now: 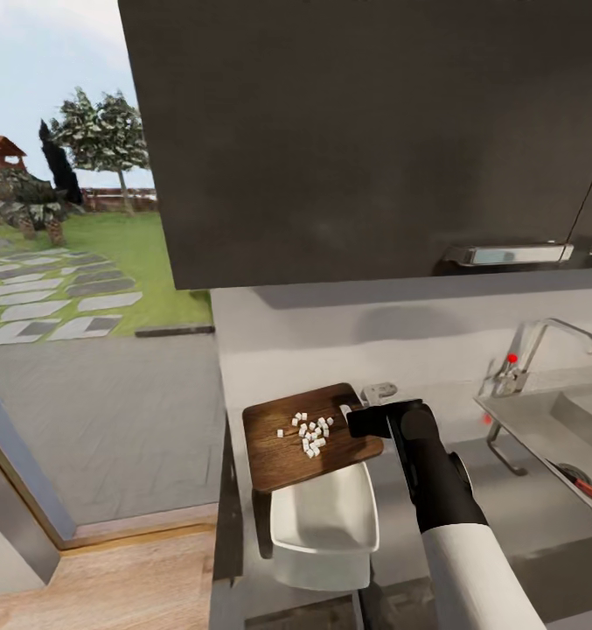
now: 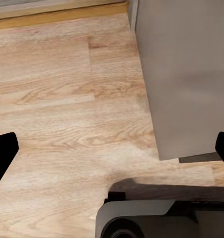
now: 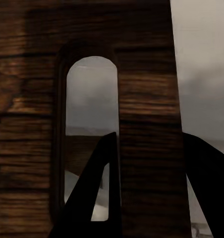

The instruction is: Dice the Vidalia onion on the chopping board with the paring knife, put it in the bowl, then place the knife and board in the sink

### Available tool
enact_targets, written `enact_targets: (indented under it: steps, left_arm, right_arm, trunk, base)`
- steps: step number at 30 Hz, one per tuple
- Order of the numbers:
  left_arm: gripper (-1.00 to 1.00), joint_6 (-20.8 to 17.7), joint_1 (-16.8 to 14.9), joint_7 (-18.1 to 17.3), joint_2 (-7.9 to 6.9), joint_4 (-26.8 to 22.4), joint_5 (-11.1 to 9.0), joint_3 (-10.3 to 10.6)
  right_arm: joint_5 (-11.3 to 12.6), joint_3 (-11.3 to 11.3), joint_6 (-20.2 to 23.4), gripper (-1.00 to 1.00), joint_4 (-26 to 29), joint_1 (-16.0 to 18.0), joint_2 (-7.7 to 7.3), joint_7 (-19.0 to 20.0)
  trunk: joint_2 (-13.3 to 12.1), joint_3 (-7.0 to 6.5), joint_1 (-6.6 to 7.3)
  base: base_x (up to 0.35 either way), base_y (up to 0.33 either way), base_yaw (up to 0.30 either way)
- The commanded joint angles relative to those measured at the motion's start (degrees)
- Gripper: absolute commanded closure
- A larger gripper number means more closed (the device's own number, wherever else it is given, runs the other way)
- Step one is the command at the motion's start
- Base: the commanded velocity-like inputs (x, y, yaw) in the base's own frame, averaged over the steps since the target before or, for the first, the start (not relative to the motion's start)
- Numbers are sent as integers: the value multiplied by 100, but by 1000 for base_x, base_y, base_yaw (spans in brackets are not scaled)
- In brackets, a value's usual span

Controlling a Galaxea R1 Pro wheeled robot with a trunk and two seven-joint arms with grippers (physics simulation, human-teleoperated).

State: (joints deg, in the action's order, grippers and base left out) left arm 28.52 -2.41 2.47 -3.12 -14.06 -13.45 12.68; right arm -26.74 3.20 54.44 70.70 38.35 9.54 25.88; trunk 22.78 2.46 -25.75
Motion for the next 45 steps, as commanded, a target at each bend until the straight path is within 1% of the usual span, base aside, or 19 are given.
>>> enact_targets:
  steps: [1,10,14,17,20,23,25,28,33,35,36,37,39,40,44,45]
  left_arm:
    - [-100,17,-5,26,-4,0,-35,49]
    - [-100,20,-5,26,-4,0,-35,47]
    - [-100,20,-5,26,-4,-1,-35,43]
    - [-100,21,-5,26,-4,-1,-35,42]
    - [-100,22,-5,26,-4,-1,-35,41]
    - [-100,22,-5,26,-4,-1,-35,41]
    - [-100,22,-5,26,-4,-1,-35,41]
    - [-100,22,-5,26,-4,-1,-35,41]
    - [-100,22,-5,26,-4,-1,-35,41]
    - [-100,22,-5,26,-4,-1,-35,41]
    - [-100,22,-5,26,-4,-1,-35,41]
    - [-100,22,-5,26,-4,-1,-35,41]
    - [-100,22,-5,26,-4,-1,-35,41]
    - [-100,22,-5,26,-4,-1,-35,41]
    - [-100,17,-5,26,-4,-1,-35,41]
    - [-100,14,-5,26,-4,-1,-35,41]
  right_arm:
    - [-56,16,7,100,5,6,6,64]
    - [-52,37,-25,100,5,6,-7,104]
    - [-46,61,-333,100,-8,6,-58,206]
    - [-49,97,-533,100,-182,6,-71,236]
    - [-50,233,-606,100,-270,6,-78,248]
    - [-50,347,-791,100,-304,6,-87,307]
    - [-55,368,-839,100,-345,6,-111,395]
    - [-58,381,-875,100,-384,6,-204,483]
    - [-52,383,-886,100,-403,6,-228,496]
    - [-51,387,-976,100,-497,6,-231,497]
    - [-51,401,-1095,100,-566,6,-235,499]
    - [-51,431,-1166,100,-603,6,-237,501]
    - [-50,596,-1256,100,-649,6,-240,520]
    - [-50,684,-1279,100,-663,6,-241,594]
    - [-57,779,-1306,100,-679,6,-242,842]
    - [-58,791,-1322,100,-684,6,-270,887]
  trunk:
    - [14,13,-4]
    - [14,13,-4]
    - [14,13,-4]
    - [14,13,-4]
    - [14,13,-4]
    - [14,13,-4]
    - [14,13,-4]
    - [14,13,-4]
    - [14,13,-4]
    - [14,13,-4]
    - [14,13,-4]
    - [14,13,-4]
    - [14,13,-4]
    - [14,13,-4]
    - [14,13,-4]
    - [14,13,-4]
  base:
    - [0,18,0]
    - [0,2,0]
    - [0,0,0]
    - [0,0,0]
    - [0,0,0]
    - [0,0,0]
    - [0,0,0]
    - [0,0,0]
    - [0,0,0]
    - [0,0,0]
    - [0,0,0]
    - [0,0,0]
    - [0,0,0]
    - [0,0,0]
    - [0,0,0]
    - [0,0,0]
